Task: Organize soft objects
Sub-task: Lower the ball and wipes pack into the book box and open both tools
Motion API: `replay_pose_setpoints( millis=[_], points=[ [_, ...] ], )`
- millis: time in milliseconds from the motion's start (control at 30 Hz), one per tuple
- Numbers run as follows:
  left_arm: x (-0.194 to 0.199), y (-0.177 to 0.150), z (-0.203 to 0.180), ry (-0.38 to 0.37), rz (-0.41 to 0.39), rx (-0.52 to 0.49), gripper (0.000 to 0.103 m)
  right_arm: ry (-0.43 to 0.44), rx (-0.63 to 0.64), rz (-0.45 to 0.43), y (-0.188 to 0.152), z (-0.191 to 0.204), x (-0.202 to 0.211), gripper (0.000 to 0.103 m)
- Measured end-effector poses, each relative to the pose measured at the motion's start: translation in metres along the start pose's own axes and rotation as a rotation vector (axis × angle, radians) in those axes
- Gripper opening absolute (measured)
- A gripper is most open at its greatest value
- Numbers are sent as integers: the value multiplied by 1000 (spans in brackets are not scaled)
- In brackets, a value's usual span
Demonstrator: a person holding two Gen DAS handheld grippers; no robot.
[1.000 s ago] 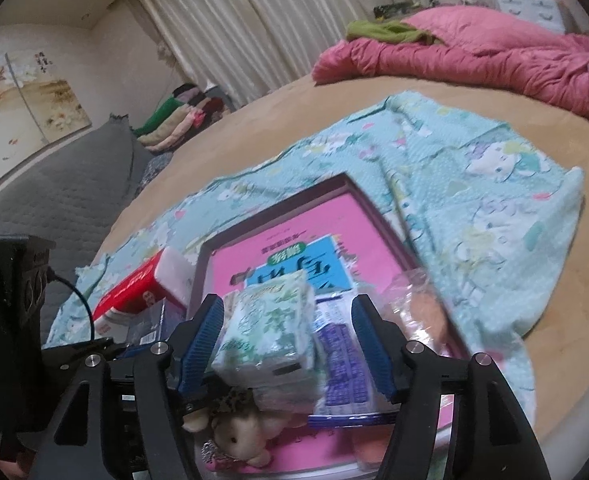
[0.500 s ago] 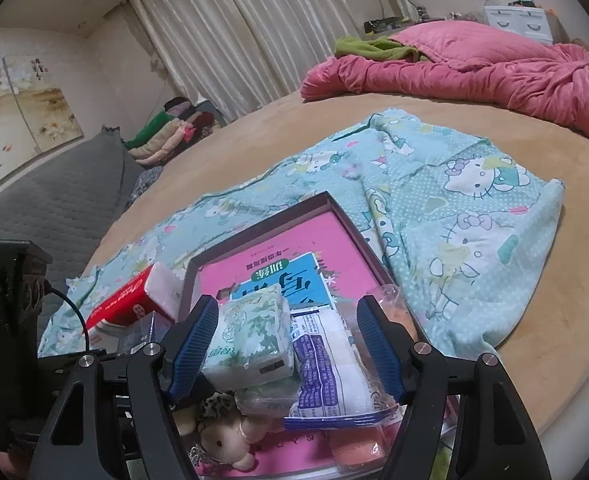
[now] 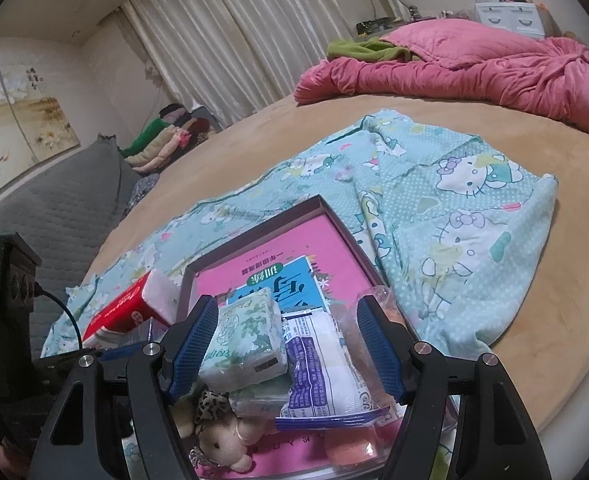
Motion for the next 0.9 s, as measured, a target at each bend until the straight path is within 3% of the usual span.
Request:
replay_pose_setpoints(
  millis=[100,900],
  points=[
    [2,3,-1,-6,-15,-6,75,1,2,-1,0,0,0,74],
    [-4,5,-3,7,-44,0,77,-29,-48,-25,3,-17,5,74]
  ],
)
Point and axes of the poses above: each gripper's, at about its wrist camera, not at the fingertips, and x roughly against the way its jaws point, z to its left, y to its top, the point moved 3 cm from there along -x, roughly the way its jaws point, and after that the axes turned 14 degrees about -y, right-handed, at the moved point
